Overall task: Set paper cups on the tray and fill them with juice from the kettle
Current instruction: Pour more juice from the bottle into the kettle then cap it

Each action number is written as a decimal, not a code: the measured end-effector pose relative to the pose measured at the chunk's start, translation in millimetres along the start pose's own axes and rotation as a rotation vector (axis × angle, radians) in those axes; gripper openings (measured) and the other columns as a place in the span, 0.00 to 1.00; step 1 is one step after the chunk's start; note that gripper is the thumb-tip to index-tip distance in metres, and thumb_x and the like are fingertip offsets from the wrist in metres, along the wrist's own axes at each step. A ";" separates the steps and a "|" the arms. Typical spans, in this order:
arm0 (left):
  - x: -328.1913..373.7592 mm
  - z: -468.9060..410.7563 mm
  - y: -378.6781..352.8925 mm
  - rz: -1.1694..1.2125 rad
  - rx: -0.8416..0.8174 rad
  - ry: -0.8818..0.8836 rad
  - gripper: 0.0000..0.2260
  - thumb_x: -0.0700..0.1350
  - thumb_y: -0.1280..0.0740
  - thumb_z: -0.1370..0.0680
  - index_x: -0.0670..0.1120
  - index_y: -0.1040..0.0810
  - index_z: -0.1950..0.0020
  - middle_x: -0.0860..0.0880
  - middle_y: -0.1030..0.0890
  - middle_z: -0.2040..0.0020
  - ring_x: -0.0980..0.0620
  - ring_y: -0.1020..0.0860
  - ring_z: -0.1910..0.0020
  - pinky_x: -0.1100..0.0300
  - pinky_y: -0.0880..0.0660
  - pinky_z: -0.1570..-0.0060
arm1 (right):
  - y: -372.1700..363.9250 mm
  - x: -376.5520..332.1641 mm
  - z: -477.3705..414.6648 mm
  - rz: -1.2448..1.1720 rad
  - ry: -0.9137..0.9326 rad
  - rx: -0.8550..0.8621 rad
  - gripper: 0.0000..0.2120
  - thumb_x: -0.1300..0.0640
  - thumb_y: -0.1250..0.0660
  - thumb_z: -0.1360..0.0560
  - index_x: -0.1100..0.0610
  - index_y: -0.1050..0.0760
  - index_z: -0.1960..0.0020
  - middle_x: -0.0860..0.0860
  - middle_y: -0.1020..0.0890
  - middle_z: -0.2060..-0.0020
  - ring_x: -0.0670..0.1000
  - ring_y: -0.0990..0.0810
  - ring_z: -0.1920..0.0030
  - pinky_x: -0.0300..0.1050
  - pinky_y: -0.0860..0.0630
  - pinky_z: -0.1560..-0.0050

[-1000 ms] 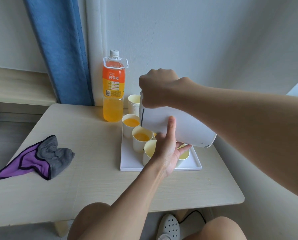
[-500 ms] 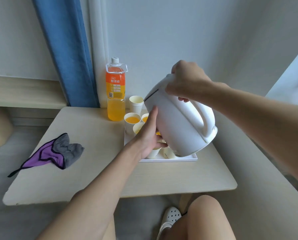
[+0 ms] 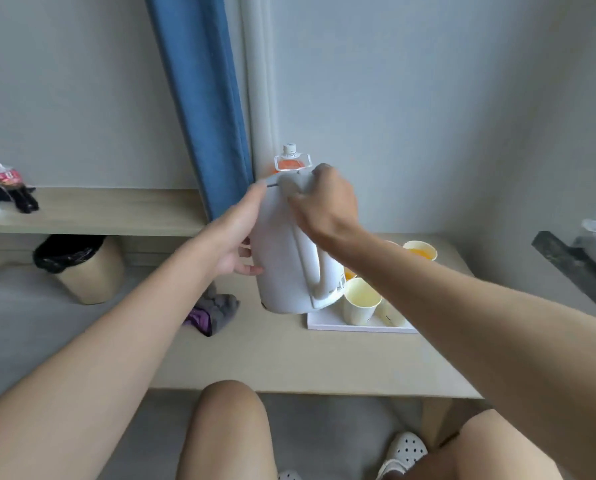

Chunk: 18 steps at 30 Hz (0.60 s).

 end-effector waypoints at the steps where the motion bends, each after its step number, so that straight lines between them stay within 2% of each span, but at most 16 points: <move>1: -1.9 -2.4 3.9 0.047 -0.004 0.028 0.26 0.73 0.41 0.22 0.54 0.21 0.41 0.45 0.19 0.41 0.41 0.21 0.40 0.34 0.23 0.40 | -12.9 1.2 0.9 -0.015 0.009 -0.014 0.12 0.47 0.38 0.23 0.57 0.29 0.50 0.56 0.19 0.53 0.60 0.22 0.52 0.49 0.26 0.54; 3: -8.9 -9.6 7.1 0.112 0.006 0.057 0.32 0.75 0.37 0.26 0.55 0.23 0.32 0.46 0.21 0.34 0.39 0.24 0.34 0.25 0.27 0.38 | -38.7 7.9 2.6 -0.047 0.006 -0.060 0.17 0.46 0.37 0.22 0.59 0.30 0.44 0.57 0.19 0.48 0.60 0.21 0.48 0.51 0.25 0.50; 4: -12.6 -12.8 8.3 0.144 0.030 0.059 0.38 0.76 0.33 0.31 0.56 0.26 0.28 0.47 0.23 0.31 0.39 0.25 0.31 0.22 0.29 0.39 | -50.7 11.9 2.0 -0.062 0.006 -0.084 0.17 0.47 0.36 0.22 0.60 0.31 0.43 0.58 0.19 0.47 0.61 0.21 0.48 0.51 0.24 0.50; 6: -24.9 -23.8 11.8 0.194 0.083 0.053 0.52 0.76 0.27 0.44 0.56 0.30 0.24 0.50 0.25 0.28 0.39 0.26 0.30 0.20 0.30 0.41 | -71.8 22.4 2.5 -0.080 -0.011 -0.121 0.16 0.49 0.34 0.22 0.60 0.33 0.43 0.58 0.19 0.47 0.61 0.21 0.47 0.51 0.24 0.51; 7: -31.9 -31.4 14.8 0.203 0.101 0.046 0.55 0.74 0.26 0.48 0.54 0.30 0.24 0.50 0.25 0.28 0.39 0.26 0.30 0.20 0.30 0.42 | -81.2 27.4 3.2 -0.096 -0.020 -0.139 0.15 0.51 0.34 0.22 0.60 0.33 0.44 0.58 0.20 0.47 0.60 0.21 0.48 0.51 0.24 0.52; 10: -49.0 -48.3 21.1 0.185 0.131 0.023 0.53 0.75 0.25 0.48 0.54 0.29 0.26 0.51 0.20 0.33 0.41 0.22 0.34 0.27 0.25 0.44 | -105.4 42.3 9.9 -0.141 -0.036 -0.176 0.13 0.56 0.34 0.22 0.59 0.36 0.46 0.57 0.21 0.49 0.59 0.21 0.50 0.49 0.26 0.55; 13: -62.4 -65.1 26.6 0.145 0.127 0.018 0.52 0.76 0.25 0.47 0.54 0.28 0.28 0.52 0.17 0.38 0.47 0.19 0.41 0.43 0.20 0.51 | -123.8 56.6 13.0 -0.148 -0.056 -0.176 0.12 0.60 0.35 0.23 0.57 0.39 0.49 0.56 0.23 0.54 0.56 0.24 0.55 0.45 0.31 0.61; 14: -65.3 -68.5 27.7 0.132 0.112 0.022 0.52 0.75 0.25 0.47 0.53 0.28 0.28 0.52 0.17 0.38 0.48 0.19 0.41 0.44 0.21 0.51 | -128.5 59.9 13.4 -0.151 -0.062 -0.177 0.12 0.62 0.36 0.24 0.56 0.40 0.50 0.55 0.24 0.54 0.56 0.25 0.56 0.44 0.32 0.63; 16: -72.2 -79.2 31.4 0.104 0.090 0.029 0.52 0.75 0.24 0.47 0.51 0.29 0.29 0.52 0.17 0.38 0.48 0.18 0.40 0.40 0.21 0.43 | -137.5 66.6 15.0 -0.146 -0.072 -0.188 0.13 0.64 0.36 0.24 0.55 0.41 0.49 0.53 0.26 0.55 0.54 0.26 0.56 0.41 0.33 0.66; 18: -80.1 -90.0 35.3 0.092 0.078 0.025 0.51 0.73 0.23 0.46 0.49 0.29 0.30 0.52 0.17 0.38 0.48 0.18 0.39 0.38 0.22 0.39 | -145.7 74.0 18.4 -0.154 -0.075 -0.193 0.13 0.64 0.37 0.24 0.55 0.40 0.48 0.53 0.25 0.53 0.53 0.26 0.55 0.44 0.27 0.62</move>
Point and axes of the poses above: each hand's wrist, its own z-axis away from the middle knuckle, its own y-axis out of the back of the hand, x = y × z, the point moved 4 cm from there along -z, towards the middle knuckle
